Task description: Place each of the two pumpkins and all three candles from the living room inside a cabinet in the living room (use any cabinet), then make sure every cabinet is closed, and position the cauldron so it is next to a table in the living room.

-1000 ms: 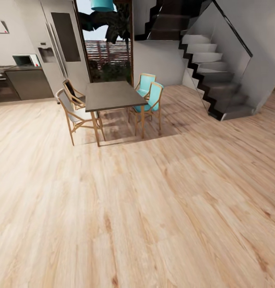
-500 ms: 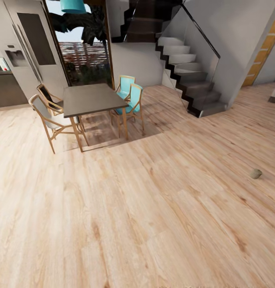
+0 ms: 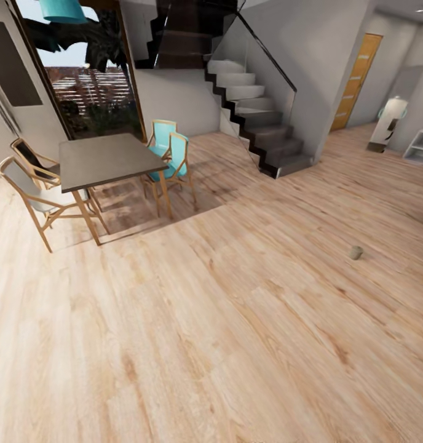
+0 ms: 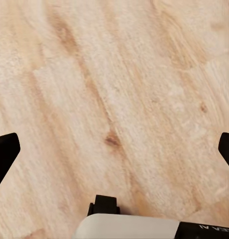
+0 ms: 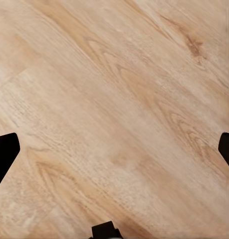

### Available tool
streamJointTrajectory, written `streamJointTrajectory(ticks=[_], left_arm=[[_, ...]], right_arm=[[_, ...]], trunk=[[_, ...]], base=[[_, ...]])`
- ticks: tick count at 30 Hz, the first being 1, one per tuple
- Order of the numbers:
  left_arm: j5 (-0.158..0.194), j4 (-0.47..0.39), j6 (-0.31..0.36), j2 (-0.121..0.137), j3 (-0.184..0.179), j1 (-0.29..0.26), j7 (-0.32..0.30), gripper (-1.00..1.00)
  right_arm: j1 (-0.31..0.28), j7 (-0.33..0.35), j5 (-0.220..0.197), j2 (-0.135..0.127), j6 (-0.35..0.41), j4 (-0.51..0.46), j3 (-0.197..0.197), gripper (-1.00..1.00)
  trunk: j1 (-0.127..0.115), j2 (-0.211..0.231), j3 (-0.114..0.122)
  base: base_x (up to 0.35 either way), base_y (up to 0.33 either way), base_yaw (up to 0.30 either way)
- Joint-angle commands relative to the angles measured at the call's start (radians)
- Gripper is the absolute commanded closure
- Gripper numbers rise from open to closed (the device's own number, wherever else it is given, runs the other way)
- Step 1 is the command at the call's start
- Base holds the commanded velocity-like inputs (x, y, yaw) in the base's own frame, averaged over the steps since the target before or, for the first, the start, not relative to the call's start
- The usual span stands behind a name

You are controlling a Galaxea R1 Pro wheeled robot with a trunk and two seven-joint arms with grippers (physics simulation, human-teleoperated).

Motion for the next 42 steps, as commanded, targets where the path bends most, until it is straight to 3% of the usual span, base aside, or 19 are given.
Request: streamJointTrajectory(ticks=[1,12,14,20,27,35,42], left_arm=[[0.011,-0.003,-0.004,0.001,-0.002,-0.001,-0.007,-1.0],[0.011,-0.003,0.009,0.001,-0.002,-0.001,-0.006,-1.0],[0.011,-0.002,0.039,0.001,-0.002,-0.001,-0.006,-1.0],[0.011,0.002,0.221,0.001,0.0,-0.001,0.025,-1.0],[0.011,0.024,0.338,-0.006,0.001,-0.001,0.06,-1.0],[0.011,0.03,0.347,-0.008,0.001,-0.001,0.062,-1.0],[0.011,0.029,0.246,-0.008,0.0,-0.001,0.059,-1.0]], right_arm=[[-0.001,-0.005,-0.008,0.0,-0.004,0.001,0.009,-1.0],[-0.001,-0.005,-0.008,0.001,-0.004,0.001,0.009,-1.0],[-0.001,-0.005,-0.008,0.001,-0.004,0.001,0.008,-1.0],[-0.001,-0.005,-0.008,0.001,-0.004,0.002,0.009,-1.0],[-0.001,-0.005,-0.007,0.002,-0.004,0.002,0.009,-1.0],[-0.001,-0.005,-0.004,0.004,-0.005,0.002,0.011,-1.0],[-0.001,-0.005,-0.007,0.003,-0.005,0.002,0.012,-1.0]], trunk=[[-0.004,0.007,0.002],[-0.046,0.084,0.037],[-0.054,0.098,0.043],[-0.077,0.14,0.062],[-0.104,0.189,0.084],[-0.134,0.245,0.11],[-0.142,0.259,0.12]], base=[[0.0,0.0,-0.283],[0.0,0.0,-0.098],[0.0,0.0,-0.008],[0.0,0.0,-0.002],[0.0,0.0,0.0],[0.0,0.0,-0.03],[0.0,0.0,-0.248]])
